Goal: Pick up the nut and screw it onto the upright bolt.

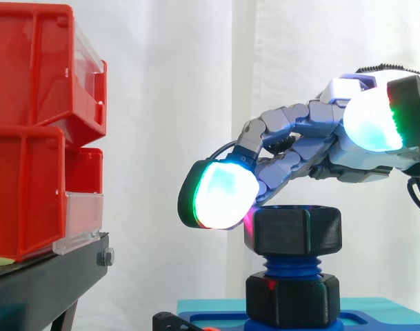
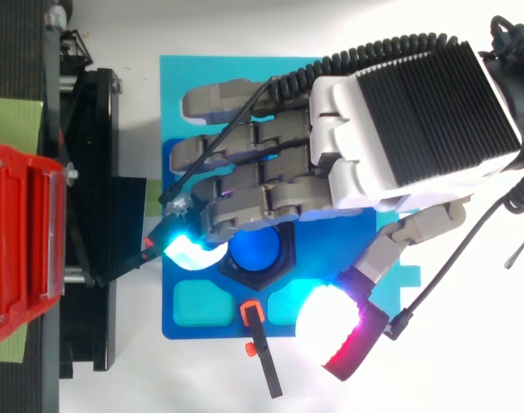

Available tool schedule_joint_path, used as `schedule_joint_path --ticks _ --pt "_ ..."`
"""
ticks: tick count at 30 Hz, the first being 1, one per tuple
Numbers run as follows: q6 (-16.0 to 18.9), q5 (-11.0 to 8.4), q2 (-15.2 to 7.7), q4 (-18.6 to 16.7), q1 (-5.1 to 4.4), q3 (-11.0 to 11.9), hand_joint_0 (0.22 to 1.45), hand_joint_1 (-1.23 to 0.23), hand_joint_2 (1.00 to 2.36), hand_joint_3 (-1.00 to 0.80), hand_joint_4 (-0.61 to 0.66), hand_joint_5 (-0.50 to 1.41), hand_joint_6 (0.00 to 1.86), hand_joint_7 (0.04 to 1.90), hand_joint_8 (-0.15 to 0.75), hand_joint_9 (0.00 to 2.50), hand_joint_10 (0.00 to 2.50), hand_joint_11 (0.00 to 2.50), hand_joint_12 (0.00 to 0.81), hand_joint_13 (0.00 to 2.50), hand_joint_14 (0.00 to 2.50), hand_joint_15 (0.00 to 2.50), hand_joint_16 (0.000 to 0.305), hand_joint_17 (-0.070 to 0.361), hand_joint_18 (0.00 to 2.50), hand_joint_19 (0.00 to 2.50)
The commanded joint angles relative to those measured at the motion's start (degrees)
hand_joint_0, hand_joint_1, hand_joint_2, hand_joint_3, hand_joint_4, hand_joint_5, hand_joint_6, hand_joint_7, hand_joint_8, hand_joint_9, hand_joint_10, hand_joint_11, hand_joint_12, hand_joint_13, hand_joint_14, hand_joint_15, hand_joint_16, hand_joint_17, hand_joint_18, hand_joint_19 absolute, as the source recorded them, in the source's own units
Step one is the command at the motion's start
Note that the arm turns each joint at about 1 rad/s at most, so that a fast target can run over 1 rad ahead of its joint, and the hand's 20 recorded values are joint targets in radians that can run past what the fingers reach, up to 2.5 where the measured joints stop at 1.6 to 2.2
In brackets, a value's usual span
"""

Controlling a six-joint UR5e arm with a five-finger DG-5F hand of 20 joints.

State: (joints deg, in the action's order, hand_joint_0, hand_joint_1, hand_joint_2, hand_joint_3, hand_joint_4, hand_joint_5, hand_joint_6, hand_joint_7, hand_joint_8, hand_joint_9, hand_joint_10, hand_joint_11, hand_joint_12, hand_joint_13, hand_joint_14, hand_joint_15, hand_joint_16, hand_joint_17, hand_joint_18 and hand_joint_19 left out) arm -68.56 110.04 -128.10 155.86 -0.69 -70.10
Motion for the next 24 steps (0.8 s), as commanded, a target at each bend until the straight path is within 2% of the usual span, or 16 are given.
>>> schedule_joint_path --ticks 1,3,15,24 --pt "0.0 0.0 -0.04 0.06 -0.01 -0.03 0.48 -0.21 1.0 -0.5 0.22 -0.08 0.5 0.79 0.249 0.68 0.0 0.0 0.321 0.45 0.0 0.0 0.034 0.077 0.15 0.0" --pt "0.0 0.0 -0.04 0.06 -0.1 -0.03 0.49 -0.21 1.0 -0.5 0.24 -0.07 0.5 0.87 0.251 0.69 0.0 0.0 0.321 0.46 0.0 0.0 0.033 0.075 0.17 0.0" --pt "-0.44 0.18 0.04 -0.2 0.96 0.05 0.49 -0.22 1.0 -0.5 0.26 -0.04 0.51 1.09 0.273 0.76 0.0 0.0 0.313 0.53 0.0 0.0 0.032 0.072 0.22 0.0" --pt "-1.23 0.53 0.04 1.03 2.28 -0.03 0.5 -0.24 1.0 -0.5 0.23 0.0 0.5 1.37 0.287 0.84 0.0 0.0 0.303 0.59 0.0 0.0 0.029 0.066 0.3 0.0"
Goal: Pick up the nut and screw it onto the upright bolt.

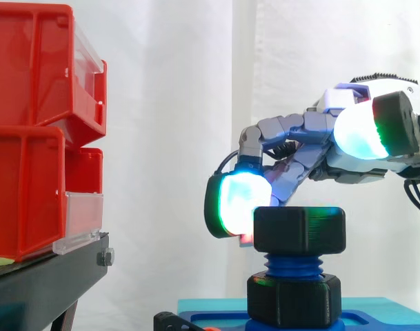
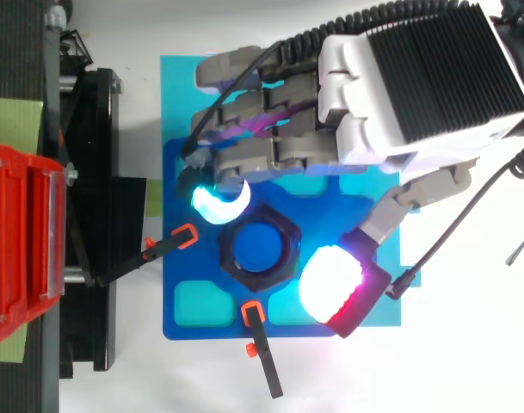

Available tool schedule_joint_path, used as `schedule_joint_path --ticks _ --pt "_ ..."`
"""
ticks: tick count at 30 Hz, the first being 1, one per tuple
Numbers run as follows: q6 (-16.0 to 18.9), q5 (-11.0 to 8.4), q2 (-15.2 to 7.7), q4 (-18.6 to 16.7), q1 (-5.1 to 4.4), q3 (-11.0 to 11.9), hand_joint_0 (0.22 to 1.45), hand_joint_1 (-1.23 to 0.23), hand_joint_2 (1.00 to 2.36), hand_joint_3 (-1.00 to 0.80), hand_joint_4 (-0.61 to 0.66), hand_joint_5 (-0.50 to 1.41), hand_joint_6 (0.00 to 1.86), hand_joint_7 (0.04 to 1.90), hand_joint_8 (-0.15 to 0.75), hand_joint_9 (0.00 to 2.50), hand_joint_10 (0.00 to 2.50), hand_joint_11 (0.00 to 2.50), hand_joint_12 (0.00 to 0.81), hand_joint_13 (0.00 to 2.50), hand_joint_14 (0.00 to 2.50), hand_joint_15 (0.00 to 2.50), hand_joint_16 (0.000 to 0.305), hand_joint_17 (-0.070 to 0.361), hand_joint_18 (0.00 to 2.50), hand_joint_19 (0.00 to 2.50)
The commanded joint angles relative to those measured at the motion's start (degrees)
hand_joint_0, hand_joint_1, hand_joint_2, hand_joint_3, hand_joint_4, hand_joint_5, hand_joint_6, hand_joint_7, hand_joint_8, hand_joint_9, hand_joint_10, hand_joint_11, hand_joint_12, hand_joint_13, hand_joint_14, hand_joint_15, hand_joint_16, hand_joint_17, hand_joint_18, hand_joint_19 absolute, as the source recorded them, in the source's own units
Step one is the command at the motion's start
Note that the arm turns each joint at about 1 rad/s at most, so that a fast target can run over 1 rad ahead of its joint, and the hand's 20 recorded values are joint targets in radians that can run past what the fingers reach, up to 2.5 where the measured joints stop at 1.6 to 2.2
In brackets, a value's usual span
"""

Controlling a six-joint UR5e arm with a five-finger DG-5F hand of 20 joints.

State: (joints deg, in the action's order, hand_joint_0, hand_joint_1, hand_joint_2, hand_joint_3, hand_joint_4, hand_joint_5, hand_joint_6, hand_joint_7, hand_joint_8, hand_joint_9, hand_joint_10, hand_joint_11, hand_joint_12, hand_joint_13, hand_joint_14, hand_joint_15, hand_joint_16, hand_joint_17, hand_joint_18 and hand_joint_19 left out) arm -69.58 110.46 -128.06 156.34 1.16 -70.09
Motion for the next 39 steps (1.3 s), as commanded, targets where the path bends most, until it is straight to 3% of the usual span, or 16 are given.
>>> schedule_joint_path --ticks 1,10,17,20,25,30,36,39 --pt "-0.29 0.1 0.0 0.72 0.6 -0.05 0.5 -0.24 1.0 -0.5 0.22 0.0 0.5 1.4 0.289 0.86 0.0 0.0 0.299 0.6 0.0 0.0 0.029 0.066 0.3 0.0" --pt "-1.08 0.72 0.0 2.04 1.74 -0.05 0.51 -0.26 1.0 -0.5 0.13 0.06 0.5 1.56 0.275 1.05 0.0 0.0 0.272 0.7 0.0 0.0 0.026 0.059 0.41 0.0" --pt "-1.08 1.16 0.0 2.13 2.18 0.04 0.52 -0.27 1.0 -0.5 0.04 0.07 0.55 1.45 0.227 1.24 0.0 0.0 0.236 0.81 0.0 0.0 0.022 0.049 0.55 0.0" --pt "-1.08 1.33 0.0 2.13 2.36 0.04 0.51 -0.26 1.0 -0.5 0.09 0.07 0.51 1.53 0.234 1.25 0.0 0.0 0.241 0.81 0.0 0.0 0.022 0.05 0.55 0.0" --pt "-0.91 1.33 0.09 1.77 2.45 0.04 0.5 -0.23 1.0 -0.5 0.26 -0.03 0.51 1.12 0.273 1.14 0.0 0.0 0.278 0.75 0.0 0.0 0.027 0.061 0.48 0.0" --pt "-0.56 2.04 0.0 1.07 2.45 1.8 0.49 -0.22 1.0 -0.5 0.24 -0.1 0.5 0.78 0.264 1.03 0.0 0.0 0.298 0.7 0.0 0.0 0.032 0.071 0.46 0.0" --pt "0.23 3.8 0.0 -1.92 2.45 1.89 0.48 -0.22 1.0 -0.5 0.17 -0.14 0.5 0.65 0.244 0.92 0.0 0.0 0.303 0.66 0.0 0.0 0.033 0.075 0.41 0.0" --pt "0.94 4.32 0.0 -2.27 2.01 1.8 0.48 -0.22 1.0 -0.5 0.16 -0.14 0.5 0.64 0.241 0.88 0.0 0.0 0.307 0.64 0.0 0.0 0.033 0.075 0.39 0.0"
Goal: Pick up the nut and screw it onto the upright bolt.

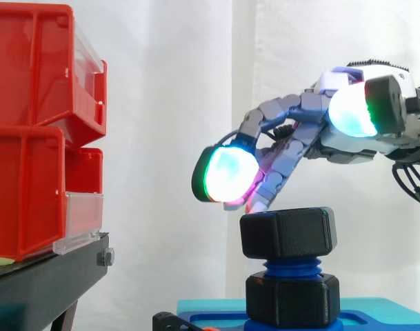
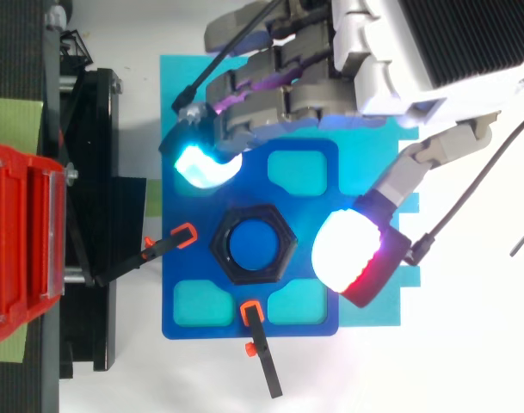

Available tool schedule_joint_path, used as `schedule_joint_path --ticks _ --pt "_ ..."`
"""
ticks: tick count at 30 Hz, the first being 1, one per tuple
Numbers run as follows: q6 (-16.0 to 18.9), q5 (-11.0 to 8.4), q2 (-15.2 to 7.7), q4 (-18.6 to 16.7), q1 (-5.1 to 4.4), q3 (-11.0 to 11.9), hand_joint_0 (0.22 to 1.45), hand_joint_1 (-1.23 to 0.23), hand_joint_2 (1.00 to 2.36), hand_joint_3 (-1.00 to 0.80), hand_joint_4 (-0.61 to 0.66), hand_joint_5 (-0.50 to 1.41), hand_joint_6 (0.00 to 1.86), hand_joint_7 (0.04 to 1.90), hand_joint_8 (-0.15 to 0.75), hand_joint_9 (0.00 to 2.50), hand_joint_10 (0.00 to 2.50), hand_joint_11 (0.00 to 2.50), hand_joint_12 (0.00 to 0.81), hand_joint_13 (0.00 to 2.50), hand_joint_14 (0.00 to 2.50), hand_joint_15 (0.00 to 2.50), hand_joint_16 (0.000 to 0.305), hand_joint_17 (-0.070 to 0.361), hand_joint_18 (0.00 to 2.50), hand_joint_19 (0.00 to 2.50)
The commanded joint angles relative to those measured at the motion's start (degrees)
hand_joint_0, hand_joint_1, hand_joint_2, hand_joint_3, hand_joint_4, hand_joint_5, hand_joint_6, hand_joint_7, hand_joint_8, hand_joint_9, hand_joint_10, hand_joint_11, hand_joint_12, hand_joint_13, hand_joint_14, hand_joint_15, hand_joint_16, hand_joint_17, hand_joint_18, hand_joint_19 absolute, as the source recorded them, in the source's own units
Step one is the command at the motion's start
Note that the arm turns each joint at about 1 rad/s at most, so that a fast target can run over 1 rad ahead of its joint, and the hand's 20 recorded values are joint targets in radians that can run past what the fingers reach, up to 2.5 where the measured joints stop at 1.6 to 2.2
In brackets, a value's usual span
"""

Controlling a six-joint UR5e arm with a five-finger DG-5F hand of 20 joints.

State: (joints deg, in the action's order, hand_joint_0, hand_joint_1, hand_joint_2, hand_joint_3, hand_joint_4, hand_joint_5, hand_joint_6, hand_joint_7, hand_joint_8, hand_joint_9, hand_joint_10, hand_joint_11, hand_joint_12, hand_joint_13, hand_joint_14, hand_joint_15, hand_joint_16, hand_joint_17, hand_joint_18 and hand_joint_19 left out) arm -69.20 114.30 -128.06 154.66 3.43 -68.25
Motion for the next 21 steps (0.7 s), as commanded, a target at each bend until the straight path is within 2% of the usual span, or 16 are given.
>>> schedule_joint_path --ticks 1,5,8,10,13,21 --pt "0.65 0.49 0.0 -0.58 -0.26 -0.04 0.48 -0.22 1.0 -0.5 0.17 -0.14 0.5 0.64 0.242 0.88 0.0 0.0 0.307 0.64 0.0 0.0 0.034 0.075 0.38 0.0" --pt "0.91 0.31 0.0 -0.58 -0.7 -0.75 0.48 -0.22 1.0 -0.5 0.17 -0.13 0.5 0.64 0.24 0.87 0.0 0.0 0.305 0.63 0.0 0.0 0.034 0.076 0.36 0.0" --pt "1.26 0.22 0.0 -1.29 -0.97 -2.42 0.48 -0.21 1.0 -0.5 0.17 -0.13 0.5 0.64 0.237 0.85 0.0 0.0 0.303 0.6 0.0 0.0 0.033 0.074 0.33 0.0" --pt "2.05 -0.04 0.0 -2.96 -1.14 -4.17 0.48 -0.21 1.0 -0.5 0.17 -0.13 0.5 0.63 0.234 0.84 0.0 0.0 0.301 0.59 0.0 0.0 0.033 0.073 0.32 0.0" --pt "3.2 -0.13 0.0 -4.28 -1.14 -4.17 0.48 -0.21 1.0 -0.5 0.17 -0.13 0.5 0.64 0.236 0.84 0.0 0.0 0.301 0.58 0.0 0.0 0.032 0.073 0.32 0.0" --pt "3.55 -0.22 0.0 -4.36 -1.14 -4.17 0.48 -0.21 1.0 -0.5 0.19 -0.12 0.5 0.71 0.244 0.83 0.0 0.0 0.306 0.58 0.0 0.0 0.033 0.074 0.32 0.0"
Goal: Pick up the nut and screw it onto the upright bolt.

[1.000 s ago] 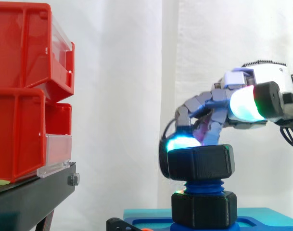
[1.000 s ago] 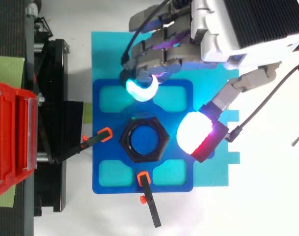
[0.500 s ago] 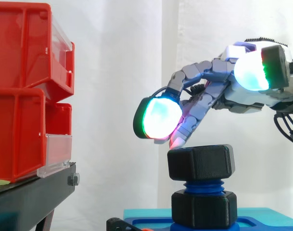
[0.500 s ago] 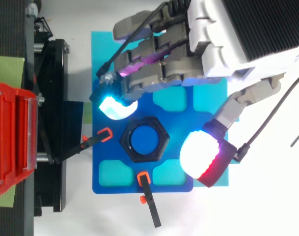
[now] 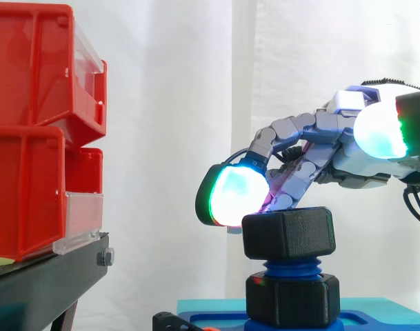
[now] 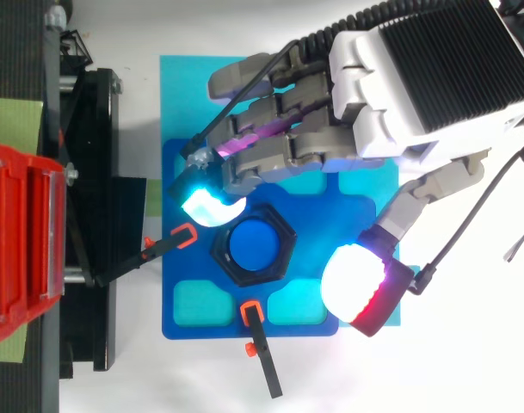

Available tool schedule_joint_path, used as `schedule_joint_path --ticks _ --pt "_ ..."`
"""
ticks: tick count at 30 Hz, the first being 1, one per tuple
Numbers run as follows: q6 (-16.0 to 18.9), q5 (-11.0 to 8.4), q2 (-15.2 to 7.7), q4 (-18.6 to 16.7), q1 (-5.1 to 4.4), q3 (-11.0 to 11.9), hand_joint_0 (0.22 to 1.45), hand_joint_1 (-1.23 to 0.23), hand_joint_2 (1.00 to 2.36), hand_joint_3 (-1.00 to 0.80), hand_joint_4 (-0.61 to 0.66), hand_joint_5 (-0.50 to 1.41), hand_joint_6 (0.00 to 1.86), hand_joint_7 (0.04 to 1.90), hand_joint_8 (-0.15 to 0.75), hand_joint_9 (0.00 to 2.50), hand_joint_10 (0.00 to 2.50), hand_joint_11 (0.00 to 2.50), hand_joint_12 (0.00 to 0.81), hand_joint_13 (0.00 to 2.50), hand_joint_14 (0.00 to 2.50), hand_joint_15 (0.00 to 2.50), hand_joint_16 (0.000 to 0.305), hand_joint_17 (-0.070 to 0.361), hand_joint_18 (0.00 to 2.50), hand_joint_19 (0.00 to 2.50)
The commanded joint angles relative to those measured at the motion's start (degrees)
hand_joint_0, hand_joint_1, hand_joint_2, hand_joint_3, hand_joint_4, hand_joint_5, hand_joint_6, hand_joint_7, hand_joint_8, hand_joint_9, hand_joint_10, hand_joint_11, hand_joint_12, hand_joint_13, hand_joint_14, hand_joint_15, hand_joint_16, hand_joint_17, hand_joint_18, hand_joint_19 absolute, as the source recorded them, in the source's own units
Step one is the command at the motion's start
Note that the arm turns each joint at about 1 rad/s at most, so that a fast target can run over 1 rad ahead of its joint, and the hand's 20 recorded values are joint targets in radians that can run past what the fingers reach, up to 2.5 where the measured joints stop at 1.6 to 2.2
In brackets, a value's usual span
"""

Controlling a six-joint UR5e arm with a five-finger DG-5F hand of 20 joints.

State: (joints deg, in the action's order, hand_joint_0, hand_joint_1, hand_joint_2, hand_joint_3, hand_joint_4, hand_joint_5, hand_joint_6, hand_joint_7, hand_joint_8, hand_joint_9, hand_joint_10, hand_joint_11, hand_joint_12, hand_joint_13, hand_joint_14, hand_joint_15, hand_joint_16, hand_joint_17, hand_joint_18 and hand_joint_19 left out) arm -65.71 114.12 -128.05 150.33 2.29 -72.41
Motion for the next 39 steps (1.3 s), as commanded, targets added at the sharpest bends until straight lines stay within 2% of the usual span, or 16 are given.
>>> schedule_joint_path --ticks 1,10,24,29,33,35,39 --pt "-0.03 -0.03 -0.09 0.05 -0.01 -0.01 0.48 -0.21 1.0 -0.5 0.19 -0.11 0.5 0.73 0.25 0.84 0.0 0.0 0.308 0.59 0.0 0.0 0.033 0.075 0.32 0.0" --pt "-0.12 -0.03 0.0 0.14 -0.01 -0.1 0.49 -0.21 1.0 -0.5 0.24 -0.07 0.5 1.0 0.266 0.85 0.0 0.0 0.309 0.6 0.0 0.0 0.033 0.074 0.34 0.01" --pt "-0.03 0.14 0.0 0.14 0.87 -0.01 0.51 -0.23 1.0 -0.5 0.2 0.0 0.5 1.45 0.287 0.95 0.0 0.0 0.3 0.67 0.0 0.0 0.032 0.072 0.42 0.04" --pt "0.06 0.23 0.0 0.14 1.14 -0.01 0.51 -0.25 1.0 -0.5 0.15 0.05 0.5 1.56 0.288 1.17 0.0 0.0 0.29 0.77 0.0 0.0 0.031 0.069 0.5 0.09" --pt "0.06 0.23 0.09 0.14 1.31 -0.01 0.51 -0.25 1.0 -0.5 0.1 0.05 0.55 1.44 0.275 1.29 0.0 0.0 0.276 0.82 0.0 0.0 0.029 0.065 0.58 0.14" --pt "0.06 0.32 0.09 0.14 1.31 -0.01 0.51 -0.25 1.0 -0.5 0.09 0.07 0.56 1.44 0.236 1.38 0.0 0.0 0.263 0.9 0.0 0.0 0.028 0.063 0.65 0.17" --pt "0.06 0.32 0.09 0.14 1.31 0.17 0.51 -0.26 1.0 -0.5 0.07 0.07 0.57 1.43 0.214 1.51 0.0 0.02 0.239 0.97 0.0 0.0 0.025 0.057 0.74 0.23"
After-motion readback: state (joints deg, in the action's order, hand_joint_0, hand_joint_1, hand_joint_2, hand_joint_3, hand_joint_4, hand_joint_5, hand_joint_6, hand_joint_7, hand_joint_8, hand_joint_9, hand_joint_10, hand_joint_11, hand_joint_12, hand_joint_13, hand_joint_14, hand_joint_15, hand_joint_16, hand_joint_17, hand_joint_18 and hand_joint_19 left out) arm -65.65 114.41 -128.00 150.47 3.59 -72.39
